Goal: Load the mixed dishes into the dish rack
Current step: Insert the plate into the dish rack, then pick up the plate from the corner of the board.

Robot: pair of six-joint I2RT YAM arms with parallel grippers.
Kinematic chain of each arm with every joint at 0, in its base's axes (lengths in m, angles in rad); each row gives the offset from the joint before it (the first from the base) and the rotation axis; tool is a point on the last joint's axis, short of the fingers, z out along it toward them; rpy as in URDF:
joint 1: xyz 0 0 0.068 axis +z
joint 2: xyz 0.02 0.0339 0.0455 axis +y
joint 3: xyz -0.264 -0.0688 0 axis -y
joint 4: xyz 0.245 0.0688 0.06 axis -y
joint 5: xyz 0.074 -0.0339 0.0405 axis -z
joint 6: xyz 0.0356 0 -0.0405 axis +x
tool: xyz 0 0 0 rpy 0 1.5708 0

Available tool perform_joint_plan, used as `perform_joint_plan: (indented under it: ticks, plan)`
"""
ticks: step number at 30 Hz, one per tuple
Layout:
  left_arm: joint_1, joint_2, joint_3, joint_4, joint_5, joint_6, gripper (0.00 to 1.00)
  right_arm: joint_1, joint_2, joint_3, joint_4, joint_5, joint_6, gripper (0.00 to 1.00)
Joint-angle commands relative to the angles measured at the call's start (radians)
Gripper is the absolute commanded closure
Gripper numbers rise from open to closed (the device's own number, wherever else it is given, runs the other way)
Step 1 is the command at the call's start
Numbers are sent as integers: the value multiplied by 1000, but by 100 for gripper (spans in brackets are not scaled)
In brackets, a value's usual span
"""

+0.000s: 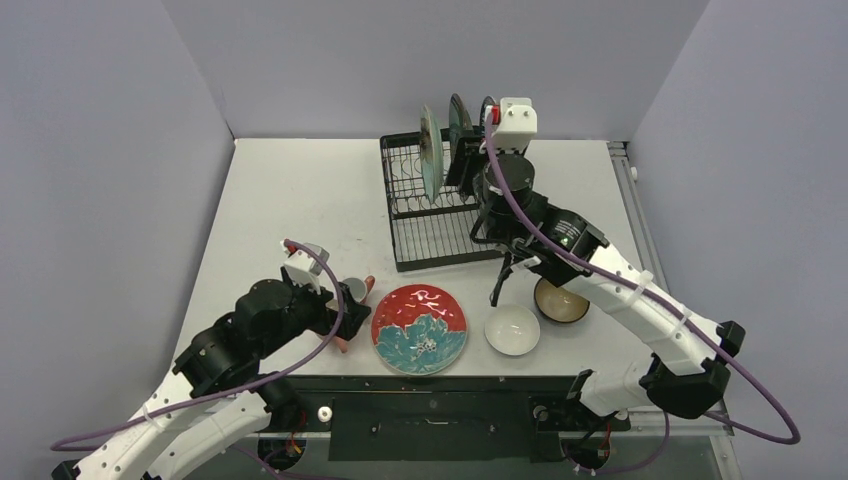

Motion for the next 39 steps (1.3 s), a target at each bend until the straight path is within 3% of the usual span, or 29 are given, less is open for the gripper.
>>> perform_joint_plan:
  ticks: [1,8,16,26,30,39]
  plan:
    - [7,16,7,50,19,4,4,1,-61,-37,-113,-92,55,48]
    - [6,43,24,42,32,-11,4,-22,-177,-172,-164,-194,88,48]
    - [6,81,68,11,71,-46,4,-137,-302,-357,-163,-453,178,48]
    - [-15,153,46,4,164,-141,4,-179,-382,-545,-178,-583,217,44]
    - [-78,177,30,33,171,-212,3,-189,-395,-620,-173,-622,234,44]
    - [-260,300,36,35,22,-360,2,-206,-345,-710,-153,-761,263,43]
